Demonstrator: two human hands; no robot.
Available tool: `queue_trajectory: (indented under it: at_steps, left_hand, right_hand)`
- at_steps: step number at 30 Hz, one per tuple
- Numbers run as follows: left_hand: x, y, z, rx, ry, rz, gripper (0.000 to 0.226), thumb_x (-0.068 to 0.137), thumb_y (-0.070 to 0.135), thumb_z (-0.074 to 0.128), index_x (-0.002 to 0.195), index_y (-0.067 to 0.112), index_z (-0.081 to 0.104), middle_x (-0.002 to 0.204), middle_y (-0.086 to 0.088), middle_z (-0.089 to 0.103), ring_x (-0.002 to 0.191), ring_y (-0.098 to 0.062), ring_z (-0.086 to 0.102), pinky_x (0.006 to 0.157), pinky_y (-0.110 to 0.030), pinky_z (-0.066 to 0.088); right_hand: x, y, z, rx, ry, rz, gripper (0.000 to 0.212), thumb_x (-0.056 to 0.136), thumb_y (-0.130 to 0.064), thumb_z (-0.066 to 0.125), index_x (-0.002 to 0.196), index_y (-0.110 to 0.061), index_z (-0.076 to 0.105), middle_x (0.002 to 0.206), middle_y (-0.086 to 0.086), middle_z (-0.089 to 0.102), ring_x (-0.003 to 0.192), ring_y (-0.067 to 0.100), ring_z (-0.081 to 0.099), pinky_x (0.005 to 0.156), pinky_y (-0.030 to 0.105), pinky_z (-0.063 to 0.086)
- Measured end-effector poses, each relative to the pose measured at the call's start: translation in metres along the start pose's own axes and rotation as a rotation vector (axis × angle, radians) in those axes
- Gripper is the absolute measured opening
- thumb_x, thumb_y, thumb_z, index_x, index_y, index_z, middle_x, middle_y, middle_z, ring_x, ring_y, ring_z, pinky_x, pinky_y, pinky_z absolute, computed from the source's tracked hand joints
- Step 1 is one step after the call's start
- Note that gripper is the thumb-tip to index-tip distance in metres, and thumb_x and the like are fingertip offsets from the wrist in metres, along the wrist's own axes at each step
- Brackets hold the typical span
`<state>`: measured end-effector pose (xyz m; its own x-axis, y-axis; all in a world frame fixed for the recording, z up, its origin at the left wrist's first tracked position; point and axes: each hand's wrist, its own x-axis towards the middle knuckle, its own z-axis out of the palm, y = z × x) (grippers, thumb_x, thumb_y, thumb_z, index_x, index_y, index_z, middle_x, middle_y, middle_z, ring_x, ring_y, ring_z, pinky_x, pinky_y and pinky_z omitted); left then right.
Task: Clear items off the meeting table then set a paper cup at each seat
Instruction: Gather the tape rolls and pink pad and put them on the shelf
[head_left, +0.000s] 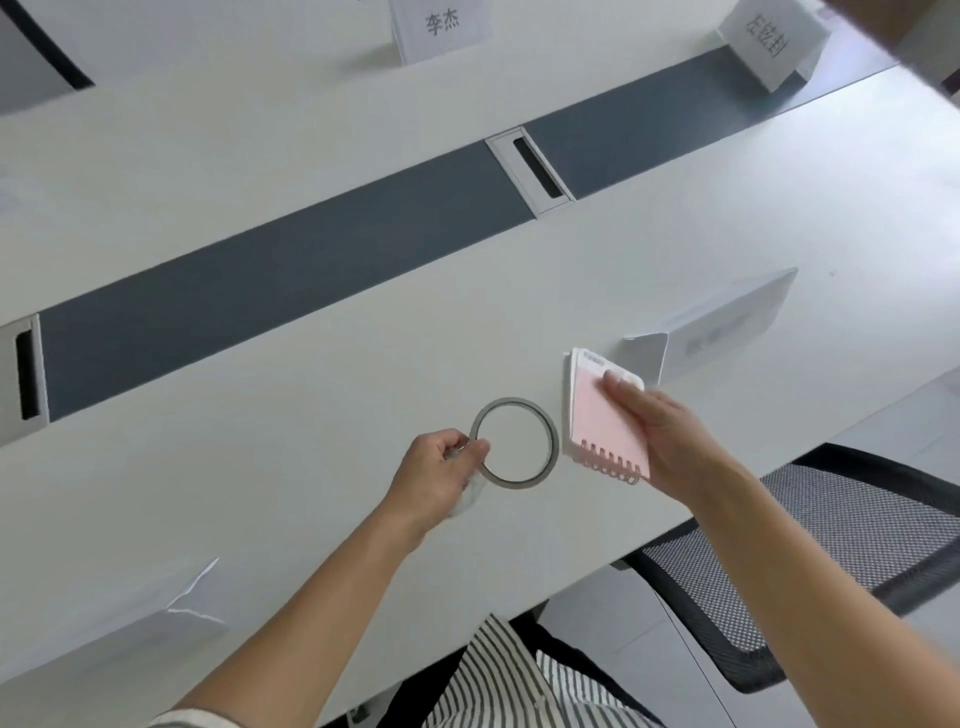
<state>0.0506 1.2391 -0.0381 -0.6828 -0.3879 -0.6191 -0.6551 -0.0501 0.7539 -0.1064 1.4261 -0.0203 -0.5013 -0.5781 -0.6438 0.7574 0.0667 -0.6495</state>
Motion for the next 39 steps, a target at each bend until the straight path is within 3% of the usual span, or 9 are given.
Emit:
queue_trajectory:
  at_steps: [5, 9, 13, 15, 21, 24, 29, 33, 39]
  left_hand:
    - [-0.011, 0.016, 0.005, 0.034, 0.008, 0.066, 0.032, 0.094, 0.031, 0.059, 0.071, 0.009, 0.057, 0.057, -0.003, 0.043, 0.047, -0.014, 0.037, 0.057, -0.028, 0.032]
    - [-0.023, 0.02, 0.005, 0.081, 0.012, 0.123, 0.044, 0.092, 0.036, 0.06, 0.077, -0.005, 0.056, 0.064, -0.005, 0.043, 0.06, -0.019, 0.038, 0.063, -0.033, 0.033]
    - [-0.035, 0.019, 0.001, 0.042, -0.048, 0.1, 0.054, 0.086, 0.05, 0.057, 0.072, -0.002, 0.05, 0.062, -0.01, 0.043, 0.049, -0.017, 0.034, 0.056, -0.031, 0.029]
    - [-0.043, 0.017, 0.0, 0.022, -0.034, 0.079, 0.045, 0.09, 0.047, 0.058, 0.073, 0.005, 0.055, 0.062, -0.006, 0.047, 0.048, -0.014, 0.038, 0.054, -0.028, 0.031]
    - [-0.078, -0.002, -0.011, 0.008, 0.217, 0.1, 0.027, 0.088, 0.044, 0.063, 0.096, 0.018, 0.066, 0.083, 0.007, 0.062, 0.076, -0.011, 0.057, 0.073, -0.025, 0.043]
    - [-0.108, -0.026, -0.021, 0.003, 0.321, 0.087, 0.026, 0.087, 0.043, 0.064, 0.094, 0.019, 0.067, 0.082, 0.008, 0.064, 0.077, -0.011, 0.058, 0.073, -0.025, 0.044]
    - [-0.176, -0.072, -0.038, -0.08, 0.507, 0.07, 0.024, 0.087, 0.045, 0.066, 0.091, 0.022, 0.069, 0.08, 0.008, 0.066, 0.069, 0.002, 0.058, 0.068, -0.02, 0.043]
    - [-0.243, -0.109, -0.044, -0.195, 0.702, 0.027, 0.019, 0.088, 0.039, 0.063, 0.091, 0.021, 0.069, 0.085, 0.001, 0.071, 0.079, -0.007, 0.062, 0.061, -0.011, 0.046]
    - [-0.358, -0.18, -0.033, -0.261, 0.788, -0.107, 0.02, 0.088, 0.038, 0.067, 0.079, 0.02, 0.069, 0.072, -0.001, 0.069, 0.065, -0.011, 0.061, 0.065, -0.02, 0.044]
  right_hand:
    - [-0.007, 0.007, 0.017, 0.009, -0.078, 0.029, 0.031, 0.084, -0.025, 0.063, 0.108, -0.006, 0.067, 0.094, 0.009, 0.074, 0.081, 0.022, 0.071, 0.074, 0.039, 0.06]
    - [-0.008, 0.024, 0.03, -0.091, 0.079, -0.012, 0.024, 0.094, -0.021, 0.059, 0.114, -0.01, 0.065, 0.096, 0.006, 0.072, 0.08, 0.02, 0.068, 0.066, 0.036, 0.057]
    - [-0.015, 0.027, 0.04, -0.117, 0.031, 0.02, 0.023, 0.086, -0.012, 0.068, 0.108, -0.005, 0.066, 0.08, 0.005, 0.074, 0.064, 0.016, 0.068, 0.052, 0.026, 0.054]
    - [-0.018, 0.027, 0.041, -0.157, 0.017, 0.114, 0.028, 0.079, -0.015, 0.074, 0.103, -0.002, 0.067, 0.071, 0.006, 0.072, 0.056, 0.015, 0.066, 0.046, 0.023, 0.051]
    - [-0.021, 0.035, 0.04, -0.419, 0.039, 0.107, 0.023, 0.083, -0.017, 0.073, 0.104, -0.009, 0.069, 0.087, 0.01, 0.074, 0.079, 0.027, 0.069, 0.076, 0.048, 0.058]
    - [-0.029, 0.042, 0.055, -0.653, -0.035, 0.005, 0.014, 0.088, -0.01, 0.066, 0.099, -0.019, 0.069, 0.088, 0.007, 0.072, 0.074, 0.022, 0.066, 0.062, 0.036, 0.057]
    - [-0.047, 0.062, 0.087, -0.951, -0.119, -0.096, 0.016, 0.085, -0.012, 0.067, 0.1, -0.014, 0.066, 0.093, 0.008, 0.074, 0.077, 0.025, 0.069, 0.061, 0.036, 0.053]
    - [-0.075, 0.084, 0.121, -1.131, -0.199, -0.154, 0.019, 0.084, -0.015, 0.07, 0.103, -0.015, 0.065, 0.092, 0.004, 0.073, 0.083, 0.023, 0.071, 0.064, 0.039, 0.057]
    - [-0.133, 0.133, 0.168, -1.445, -0.408, -0.176, 0.015, 0.082, -0.023, 0.071, 0.096, -0.02, 0.066, 0.087, -0.001, 0.074, 0.077, 0.017, 0.072, 0.061, 0.037, 0.06]
